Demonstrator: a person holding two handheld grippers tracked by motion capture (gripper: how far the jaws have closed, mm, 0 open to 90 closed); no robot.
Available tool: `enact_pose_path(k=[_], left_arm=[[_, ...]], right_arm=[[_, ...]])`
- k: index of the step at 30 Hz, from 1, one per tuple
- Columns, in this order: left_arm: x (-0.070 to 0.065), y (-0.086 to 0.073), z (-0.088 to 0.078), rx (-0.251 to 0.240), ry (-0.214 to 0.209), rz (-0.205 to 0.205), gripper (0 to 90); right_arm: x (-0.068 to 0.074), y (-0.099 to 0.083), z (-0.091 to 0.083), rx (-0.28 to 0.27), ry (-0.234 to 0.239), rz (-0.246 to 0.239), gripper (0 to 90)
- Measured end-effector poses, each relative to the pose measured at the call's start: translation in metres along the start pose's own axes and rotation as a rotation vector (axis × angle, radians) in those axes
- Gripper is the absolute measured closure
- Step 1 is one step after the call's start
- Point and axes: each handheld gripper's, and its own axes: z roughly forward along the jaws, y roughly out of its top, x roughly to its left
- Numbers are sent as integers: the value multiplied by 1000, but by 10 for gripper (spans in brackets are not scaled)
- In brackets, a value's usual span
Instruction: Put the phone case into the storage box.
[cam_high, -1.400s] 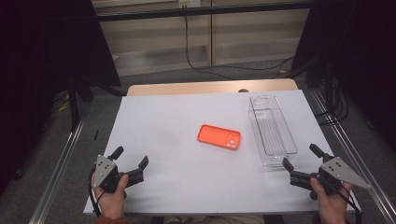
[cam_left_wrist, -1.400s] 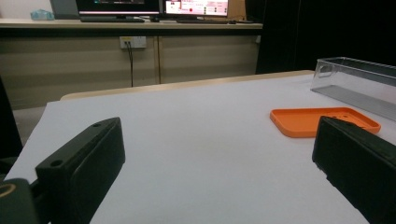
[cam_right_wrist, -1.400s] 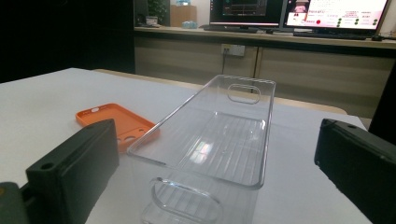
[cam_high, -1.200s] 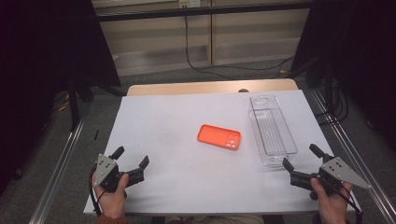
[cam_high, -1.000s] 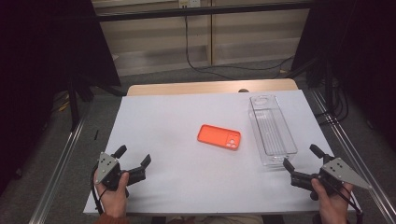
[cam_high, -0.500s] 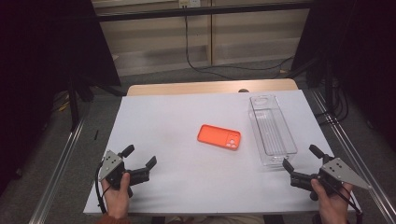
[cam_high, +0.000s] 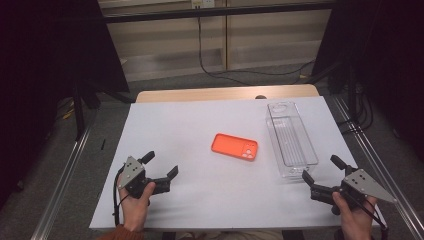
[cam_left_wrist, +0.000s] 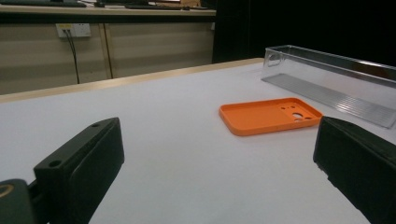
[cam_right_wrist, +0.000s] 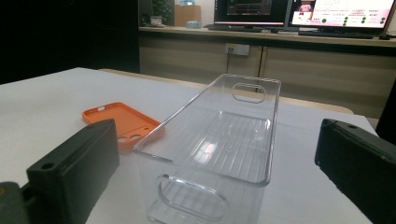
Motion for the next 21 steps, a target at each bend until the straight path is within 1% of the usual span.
enact_pose_path(k=[1,2,3,8,9,10,12,14,15,17,18,19,21], left_arm=[[-2,0,4,10,-16,-5,18],[-3,0,7,9,-24,-13,20],[-6,2,12,-5,-27,-3,21],[-8,7,19,-15,-28,2,21],[-8,8,21,-20,-29,-14,20],[-8,9,22,-24,-26,-7,21],[-9,11,26,-31,-24,-7,21],[-9,13,30,-34,-34,-6,21],[-9,13,32,-35,-38,4,21],[-10,14,36,-39,-39,5,21],[-10,15,37,-37,-39,14,21],[-10,15,38,-39,-36,7,21],[-10,16,40,-44,-39,12,21]], right_arm=[[0,0,1,0,-1,0,0],[0,0,1,0,-1,-1,0],[0,0,0,0,1,-1,0],[0,0,0,0,3,1,0],[0,0,0,-2,1,2,0],[1,1,0,-6,2,4,0],[0,0,0,-3,4,2,0],[0,0,1,-2,5,1,0],[1,0,1,0,6,1,0],[1,0,1,0,5,0,0],[1,0,1,-3,8,-3,0],[0,0,1,-5,6,0,0],[0,0,1,-5,5,1,0]])
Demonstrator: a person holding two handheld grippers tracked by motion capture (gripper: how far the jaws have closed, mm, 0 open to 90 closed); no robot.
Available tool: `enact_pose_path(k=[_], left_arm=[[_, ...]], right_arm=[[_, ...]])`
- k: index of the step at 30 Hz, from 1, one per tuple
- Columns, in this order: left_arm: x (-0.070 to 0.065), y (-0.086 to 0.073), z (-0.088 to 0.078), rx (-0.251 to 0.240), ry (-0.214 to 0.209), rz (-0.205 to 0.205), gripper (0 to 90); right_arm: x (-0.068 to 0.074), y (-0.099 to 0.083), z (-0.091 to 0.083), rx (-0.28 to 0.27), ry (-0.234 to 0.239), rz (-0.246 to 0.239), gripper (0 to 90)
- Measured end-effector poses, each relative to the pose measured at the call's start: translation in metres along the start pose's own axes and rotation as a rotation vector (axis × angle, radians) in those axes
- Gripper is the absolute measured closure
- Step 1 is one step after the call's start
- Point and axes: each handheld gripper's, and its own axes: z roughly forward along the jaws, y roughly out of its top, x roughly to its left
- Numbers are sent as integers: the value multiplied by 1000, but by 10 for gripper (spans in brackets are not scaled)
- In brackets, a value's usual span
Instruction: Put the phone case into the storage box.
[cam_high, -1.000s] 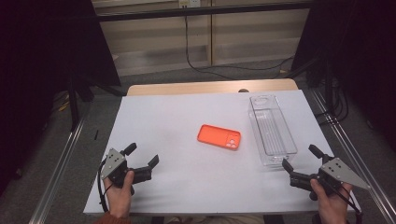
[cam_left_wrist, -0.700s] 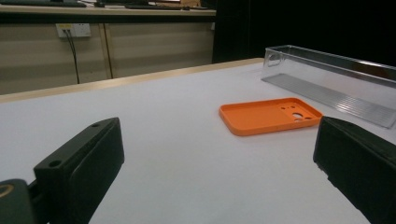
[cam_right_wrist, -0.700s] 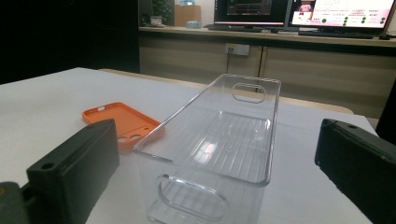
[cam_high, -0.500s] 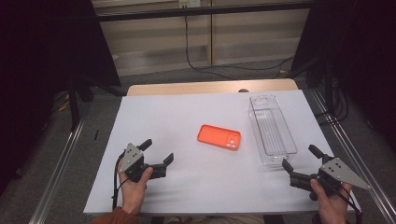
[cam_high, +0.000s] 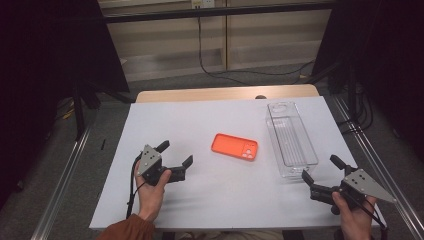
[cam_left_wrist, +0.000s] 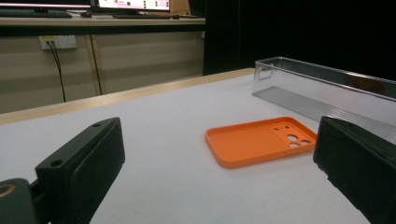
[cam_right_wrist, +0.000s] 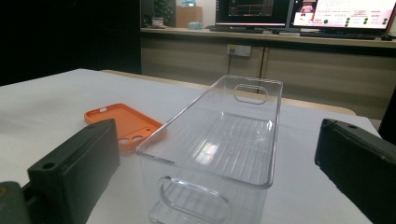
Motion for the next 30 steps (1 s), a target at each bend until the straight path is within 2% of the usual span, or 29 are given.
enact_pose_path(k=[7,10,19,26,29,30], left_arm=[[0,4,9,-13,-6,8,19],[-1,5,13,-17,-2,46,19],[2,6,26,-10,-18,29,23],[5,6,36,-2,-18,22,33],[6,8,41,5,-18,7,34],[6,9,42,4,-14,14,34]], right_arm=[[0,0,0,6,1,-2,0],[0,-1,0,7,3,-1,0],[0,0,1,4,4,-3,0],[0,0,1,6,4,1,0],[0,0,1,8,5,-1,0],[0,0,1,9,6,-1,0]])
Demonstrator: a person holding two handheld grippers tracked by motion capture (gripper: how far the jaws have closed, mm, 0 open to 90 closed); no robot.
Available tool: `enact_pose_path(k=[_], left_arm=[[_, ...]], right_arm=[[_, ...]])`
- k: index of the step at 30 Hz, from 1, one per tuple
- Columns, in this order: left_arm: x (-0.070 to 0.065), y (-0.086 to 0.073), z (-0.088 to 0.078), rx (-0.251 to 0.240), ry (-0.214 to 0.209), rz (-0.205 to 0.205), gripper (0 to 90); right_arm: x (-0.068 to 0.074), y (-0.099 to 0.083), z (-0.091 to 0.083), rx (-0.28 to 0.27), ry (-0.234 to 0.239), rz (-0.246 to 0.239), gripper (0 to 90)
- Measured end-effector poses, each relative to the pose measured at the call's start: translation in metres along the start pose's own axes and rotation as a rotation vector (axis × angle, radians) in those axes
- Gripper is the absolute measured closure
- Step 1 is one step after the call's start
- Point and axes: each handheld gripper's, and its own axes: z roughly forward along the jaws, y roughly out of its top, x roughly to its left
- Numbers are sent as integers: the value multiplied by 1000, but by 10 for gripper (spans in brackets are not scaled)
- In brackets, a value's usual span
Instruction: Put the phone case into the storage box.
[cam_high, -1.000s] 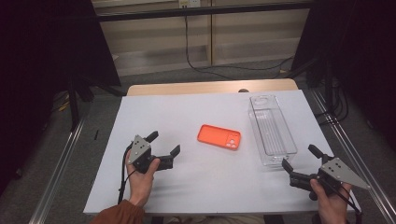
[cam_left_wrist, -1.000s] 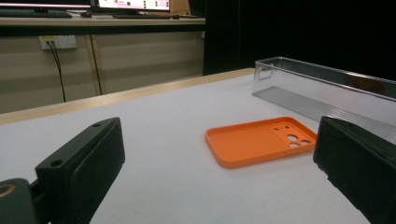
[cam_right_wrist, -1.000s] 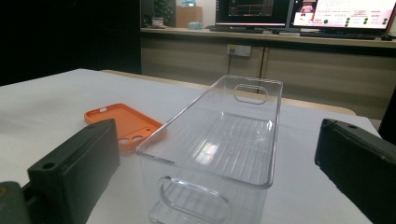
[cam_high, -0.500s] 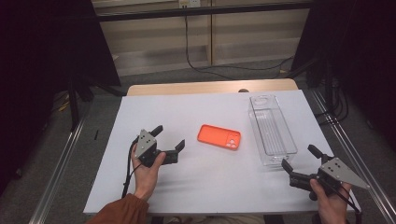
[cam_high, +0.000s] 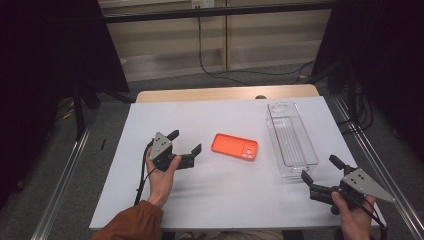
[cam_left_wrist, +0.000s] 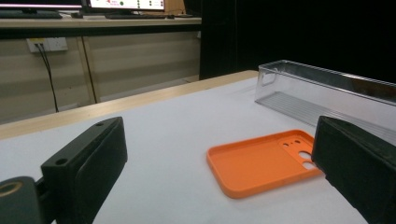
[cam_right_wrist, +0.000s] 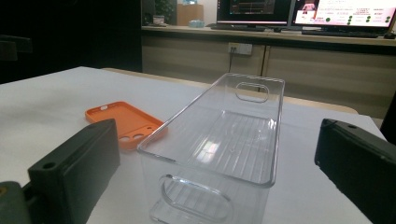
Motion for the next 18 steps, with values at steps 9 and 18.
enact_pose_path(k=[9,18], left_arm=[[9,4,13,1,-9,-21,31],[18,6,28,-1,7,-27,25]], right_arm=[[0,0,0,1,0,2,0],[0,0,0,4,2,3,0]])
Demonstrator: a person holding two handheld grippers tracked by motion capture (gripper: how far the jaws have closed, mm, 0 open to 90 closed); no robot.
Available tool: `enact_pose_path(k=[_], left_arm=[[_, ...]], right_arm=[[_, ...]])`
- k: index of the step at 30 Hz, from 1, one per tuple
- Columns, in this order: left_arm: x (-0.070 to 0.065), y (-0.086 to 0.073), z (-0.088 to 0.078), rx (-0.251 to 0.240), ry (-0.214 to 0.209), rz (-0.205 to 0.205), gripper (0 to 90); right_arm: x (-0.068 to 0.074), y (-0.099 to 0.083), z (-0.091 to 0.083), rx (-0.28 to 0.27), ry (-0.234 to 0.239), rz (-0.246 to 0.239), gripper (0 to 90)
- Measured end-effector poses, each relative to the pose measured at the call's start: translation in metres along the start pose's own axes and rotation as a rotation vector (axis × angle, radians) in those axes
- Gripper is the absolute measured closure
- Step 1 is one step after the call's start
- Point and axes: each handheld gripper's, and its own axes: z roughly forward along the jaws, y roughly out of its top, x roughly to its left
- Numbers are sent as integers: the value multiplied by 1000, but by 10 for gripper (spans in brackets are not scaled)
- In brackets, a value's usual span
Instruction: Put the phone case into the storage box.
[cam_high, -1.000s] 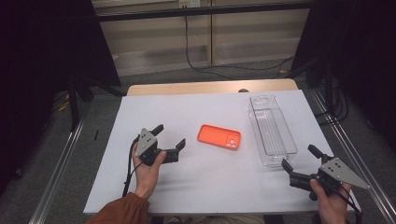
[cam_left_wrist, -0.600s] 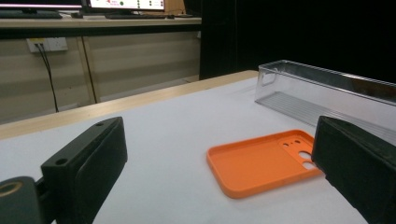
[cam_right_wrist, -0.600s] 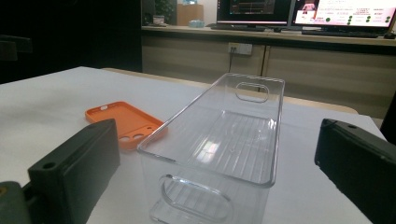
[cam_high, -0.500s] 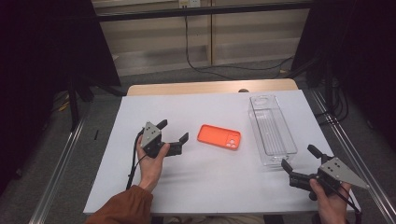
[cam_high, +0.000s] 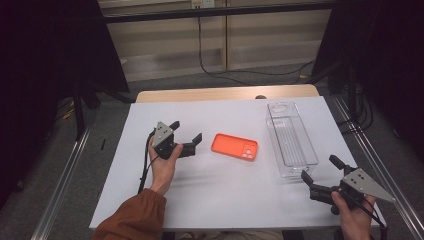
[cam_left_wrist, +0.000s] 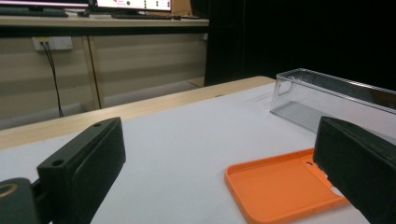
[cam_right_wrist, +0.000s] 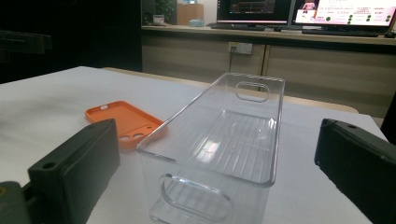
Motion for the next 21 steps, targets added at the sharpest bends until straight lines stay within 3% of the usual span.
enact_pose_path(k=[1,4,7,10,18,21], left_arm=[[0,0,2,5,-4,5,25],[-3,1,7,3,-23,-37,21],[-9,3,15,15,-39,14,23],[-12,5,21,11,-43,13,23],[-18,9,37,23,-65,63,31],[-21,9,44,25,-59,59,28]], right_arm=[[0,0,0,-1,0,-1,0],[0,0,0,0,2,1,0],[0,0,0,1,-1,1,0],[0,0,0,-1,1,1,0],[0,0,0,2,5,-1,0],[0,0,0,2,6,-1,0]])
